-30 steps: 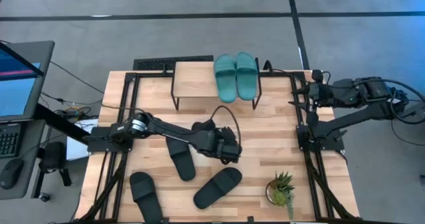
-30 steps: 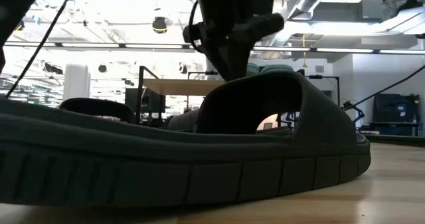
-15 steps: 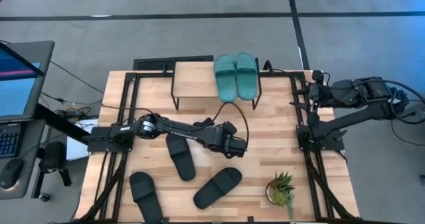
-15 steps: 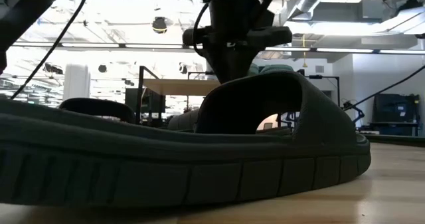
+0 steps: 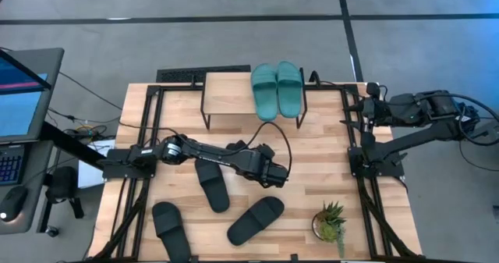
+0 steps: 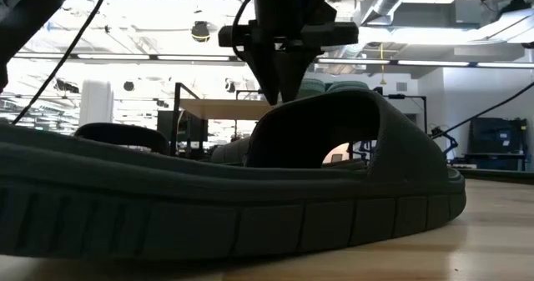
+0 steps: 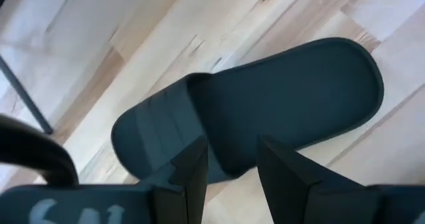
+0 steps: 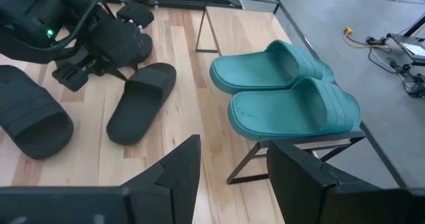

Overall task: Pick and place slides into the shelf
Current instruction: Put the black slipper on the shelf

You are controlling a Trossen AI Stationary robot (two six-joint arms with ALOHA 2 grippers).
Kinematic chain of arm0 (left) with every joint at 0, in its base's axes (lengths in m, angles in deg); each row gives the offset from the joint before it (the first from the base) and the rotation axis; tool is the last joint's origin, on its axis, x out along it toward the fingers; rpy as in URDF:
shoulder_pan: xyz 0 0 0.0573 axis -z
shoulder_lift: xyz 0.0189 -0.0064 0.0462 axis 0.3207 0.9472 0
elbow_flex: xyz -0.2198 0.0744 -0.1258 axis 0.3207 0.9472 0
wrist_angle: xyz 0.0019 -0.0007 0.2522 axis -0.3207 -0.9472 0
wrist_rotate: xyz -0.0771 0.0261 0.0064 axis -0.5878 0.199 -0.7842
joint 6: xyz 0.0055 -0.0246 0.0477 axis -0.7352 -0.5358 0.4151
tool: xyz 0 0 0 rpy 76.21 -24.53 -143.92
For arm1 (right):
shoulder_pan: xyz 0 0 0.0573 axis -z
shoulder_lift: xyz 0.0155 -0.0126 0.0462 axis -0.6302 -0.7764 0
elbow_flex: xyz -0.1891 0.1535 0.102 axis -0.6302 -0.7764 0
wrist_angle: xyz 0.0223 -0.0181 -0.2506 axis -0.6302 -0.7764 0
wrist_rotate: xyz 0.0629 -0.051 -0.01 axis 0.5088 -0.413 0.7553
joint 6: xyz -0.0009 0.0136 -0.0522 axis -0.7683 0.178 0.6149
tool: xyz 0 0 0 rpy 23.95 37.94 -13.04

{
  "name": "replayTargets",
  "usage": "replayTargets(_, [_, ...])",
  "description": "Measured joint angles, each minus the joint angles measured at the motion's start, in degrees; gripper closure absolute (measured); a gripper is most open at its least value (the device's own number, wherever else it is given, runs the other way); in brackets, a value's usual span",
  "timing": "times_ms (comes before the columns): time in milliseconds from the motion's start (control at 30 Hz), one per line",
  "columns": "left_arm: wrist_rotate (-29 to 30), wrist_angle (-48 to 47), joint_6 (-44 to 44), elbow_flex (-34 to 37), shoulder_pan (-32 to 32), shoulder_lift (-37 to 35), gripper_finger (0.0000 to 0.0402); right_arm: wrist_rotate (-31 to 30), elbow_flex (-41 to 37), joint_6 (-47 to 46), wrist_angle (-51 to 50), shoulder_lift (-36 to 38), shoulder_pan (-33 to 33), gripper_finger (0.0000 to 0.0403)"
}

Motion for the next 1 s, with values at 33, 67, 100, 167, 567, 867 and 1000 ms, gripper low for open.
replayTargets(33, [0.0,-1.1,-0.6,-0.1,0.0,0.0,0.0285,0.0,0.0,0.0,0.0,0.0,0.0,0.0242])
replayTargets(67, [-0.1,-2.4,-1.1,-0.3,0.0,0.0,0.0285,0.0,0.0,0.0,0.1,0.0,0.0,0.0242])
replayTargets(100, [-0.2,-3.5,-1.5,-0.4,0.0,0.0,0.0285,0.0,0.0,0.0,0.2,0.0,0.0,0.0242])
replayTargets(167, [-0.8,-4.6,-1.5,-0.5,0.0,0.0,0.0285,0.0,0.0,0.0,0.4,0.0,0.0,0.0242])
replayTargets(567, [-4.3,-4.5,-1.4,-0.5,-0.7,0.0,0.0285,0.0,0.0,-0.5,0.4,0.0,0.0,0.0242])
replayTargets(867, [-4.6,-3.0,1.7,-0.5,-1.7,0.0,0.0273,0.1,0.0,-0.4,0.4,0.0,0.0,0.0242])
replayTargets(1000, [-4.3,-3.0,2.5,-0.4,-2.2,0.1,0.0264,0.1,0.0,-0.4,0.4,0.0,0.0,0.0242])
